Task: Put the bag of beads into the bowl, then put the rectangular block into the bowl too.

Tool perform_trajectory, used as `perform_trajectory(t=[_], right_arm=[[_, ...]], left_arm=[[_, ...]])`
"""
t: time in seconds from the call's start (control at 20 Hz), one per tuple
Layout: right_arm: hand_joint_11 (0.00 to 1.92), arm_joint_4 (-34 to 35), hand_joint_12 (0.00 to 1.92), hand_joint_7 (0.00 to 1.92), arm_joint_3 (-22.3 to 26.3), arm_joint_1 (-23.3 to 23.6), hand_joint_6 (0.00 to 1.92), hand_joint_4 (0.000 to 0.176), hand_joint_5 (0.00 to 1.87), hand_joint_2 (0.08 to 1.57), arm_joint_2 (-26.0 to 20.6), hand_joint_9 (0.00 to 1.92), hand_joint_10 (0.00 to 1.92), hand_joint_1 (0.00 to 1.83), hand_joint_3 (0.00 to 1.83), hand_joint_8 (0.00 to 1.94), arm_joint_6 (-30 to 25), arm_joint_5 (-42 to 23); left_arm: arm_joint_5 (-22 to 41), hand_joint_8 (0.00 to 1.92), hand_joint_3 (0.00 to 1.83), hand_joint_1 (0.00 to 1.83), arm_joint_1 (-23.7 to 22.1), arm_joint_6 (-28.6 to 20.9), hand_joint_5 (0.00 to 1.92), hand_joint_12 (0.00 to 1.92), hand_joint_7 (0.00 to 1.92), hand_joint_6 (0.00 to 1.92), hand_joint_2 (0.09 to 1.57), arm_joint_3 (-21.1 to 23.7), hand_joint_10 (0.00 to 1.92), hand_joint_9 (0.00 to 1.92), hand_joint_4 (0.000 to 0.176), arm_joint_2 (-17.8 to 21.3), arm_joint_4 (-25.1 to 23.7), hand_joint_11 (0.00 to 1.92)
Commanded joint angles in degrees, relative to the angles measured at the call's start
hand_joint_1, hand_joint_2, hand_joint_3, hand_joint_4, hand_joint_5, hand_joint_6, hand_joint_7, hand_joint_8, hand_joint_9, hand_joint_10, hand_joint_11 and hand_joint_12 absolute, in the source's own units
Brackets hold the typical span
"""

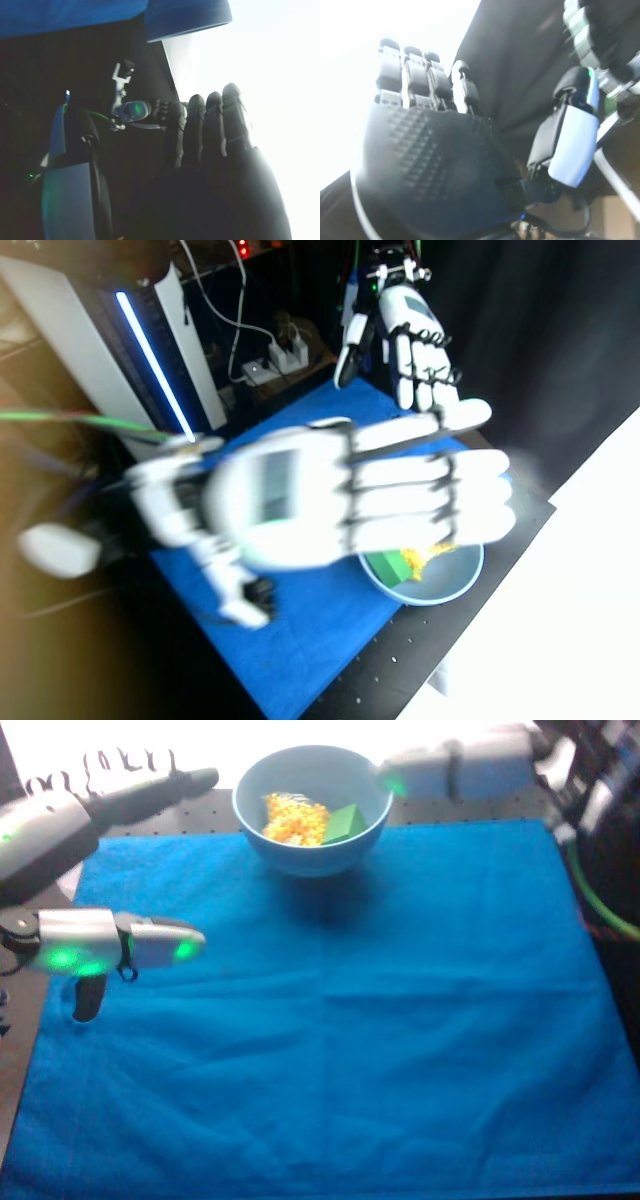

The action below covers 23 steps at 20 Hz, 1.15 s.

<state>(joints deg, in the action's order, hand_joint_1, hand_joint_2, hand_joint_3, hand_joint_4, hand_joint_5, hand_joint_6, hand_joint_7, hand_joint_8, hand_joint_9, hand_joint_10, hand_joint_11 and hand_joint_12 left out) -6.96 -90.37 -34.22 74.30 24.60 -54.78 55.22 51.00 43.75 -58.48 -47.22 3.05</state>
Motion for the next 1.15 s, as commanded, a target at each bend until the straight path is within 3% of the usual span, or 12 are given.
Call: perform_trajectory(t=[0.0, 0.1, 0.2, 0.35, 0.4, 0.45, 0.55, 0.6, 0.95, 1.0, 1.05, 1.1], right_arm=[[0.00, 2.3, 0.00, 0.00, 1.6, -0.8, 0.00, 0.173, 0.00, 0.85, -0.5, 0.00, 0.00, 0.62, 0.01, 0.00, -0.2, -10.6], [0.00, 5.3, 0.00, 0.00, 5.2, -4.9, 0.00, 0.175, 0.00, 0.85, -2.9, 0.00, 0.00, 0.59, 0.01, 0.00, -0.2, -15.9], [0.00, 9.4, 0.00, 0.00, 9.4, -11.1, 0.00, 0.176, 0.00, 0.85, -6.2, 0.00, 0.00, 0.68, 0.00, 0.00, -0.2, -22.5], [0.00, 15.5, 0.00, 0.00, 14.6, -20.0, 0.00, 0.176, 0.00, 0.81, -9.5, 0.00, 0.00, 0.68, 0.00, 0.00, -0.2, -31.2], [0.00, 18.0, 0.00, 0.00, 16.8, -24.0, 0.00, 0.176, 0.00, 0.80, -10.8, 0.00, 0.00, 0.63, 0.00, 0.00, -0.2, -34.2], [0.00, 20.9, 0.00, 0.00, 18.8, -27.8, 0.00, 0.176, 0.00, 0.79, -11.8, 0.00, 0.00, 0.62, 0.00, 0.00, -0.2, -37.0], [0.00, 24.1, 0.00, 0.01, 21.1, -32.5, 0.00, 0.176, 0.00, 0.79, -13.3, 0.00, 0.00, 0.68, 0.00, 0.00, -0.2, -38.9], [0.00, 25.4, 0.00, 0.00, 22.0, -34.6, 0.00, 0.176, 0.00, 0.81, -13.9, 0.00, 0.00, 0.68, 0.00, 0.00, -0.2, -39.5], [0.00, 27.4, 0.00, 0.00, 23.8, -37.6, 0.00, 0.176, 0.00, 0.84, -14.2, 0.00, 0.00, 0.65, 0.00, 0.00, -0.2, -40.8], [0.00, 27.4, 0.00, 0.00, 23.5, -37.6, 0.00, 0.155, 0.01, 0.84, -14.2, 0.00, 0.00, 0.67, 0.00, 0.00, -0.2, -41.4], [0.00, 27.5, 0.00, 0.00, 23.5, -37.6, 0.00, 0.172, 0.01, 0.83, -14.2, 0.00, 0.00, 0.67, 0.00, 0.00, -0.2, -43.2], [0.00, 28.1, 0.00, 0.00, 23.8, -37.6, 0.00, 0.175, 0.00, 0.90, -14.2, 0.00, 0.00, 0.64, 0.03, 0.00, -0.2, -46.2]], left_arm=[[8.9, 0.01, 0.01, 0.68, -0.5, -0.4, 0.15, 0.00, 0.17, 0.00, 1.02, 0.4, 0.02, 0.07, 0.113, 0.4, 0.9, 0.00], [10.3, 0.01, 0.01, 0.65, 0.4, -0.4, 0.15, 0.00, 0.18, 0.00, 1.02, 0.9, 0.02, 0.09, 0.121, 0.5, 1.5, 0.01], [13.7, 0.00, 0.00, 0.59, 3.2, -0.3, 0.14, 0.00, 0.16, 0.00, 1.00, 2.0, 0.01, 0.07, 0.155, 0.6, 3.5, 0.00], [22.5, 0.00, 0.00, 0.52, 9.0, -0.2, 0.10, 0.03, 0.11, 0.00, 0.94, 4.4, 0.01, 0.09, 0.152, 0.7, 7.9, 0.04], [26.9, 0.00, 0.00, 0.45, 12.0, 0.1, 0.10, 0.04, 0.07, 0.00, 0.94, 5.7, 0.01, 0.08, 0.104, 0.7, 10.2, 0.06], [30.1, 0.00, 0.00, 0.44, 14.3, 0.2, 0.10, 0.04, 0.06, 0.00, 0.94, 6.7, 0.00, 0.08, 0.094, 0.6, 11.8, 0.07], [33.2, 0.00, 0.00, 0.63, 16.7, 0.2, 0.07, 0.01, 0.08, 0.00, 0.91, 7.7, 0.00, 0.05, 0.163, 0.1, 13.9, 0.01], [34.8, 0.00, 0.01, 0.61, 18.2, 0.2, 0.07, 0.00, 0.08, 0.00, 0.92, 8.2, 0.01, 0.06, 0.158, -0.2, 15.2, 0.00], [44.0, 0.01, 0.01, 0.39, 25.4, -0.3, 0.07, 0.03, 0.09, 0.00, 0.96, 11.4, 0.01, 0.04, 0.172, -0.3, 19.7, 0.06], [44.0, 0.00, 0.01, 0.37, 25.3, -0.4, 0.08, 0.04, 0.08, 0.00, 0.96, 11.0, 0.01, 0.04, 0.175, -0.2, 19.6, 0.08], [44.0, 0.00, 0.01, 0.39, 24.1, -0.4, 0.08, 0.04, 0.07, 0.00, 0.97, 10.4, 0.01, 0.05, 0.176, -0.2, 19.6, 0.08], [44.0, 0.00, 0.02, 0.41, 22.3, -0.4, 0.05, 0.04, 0.08, 0.00, 1.00, 9.4, 0.01, 0.05, 0.142, 0.0, 18.7, 0.08]])
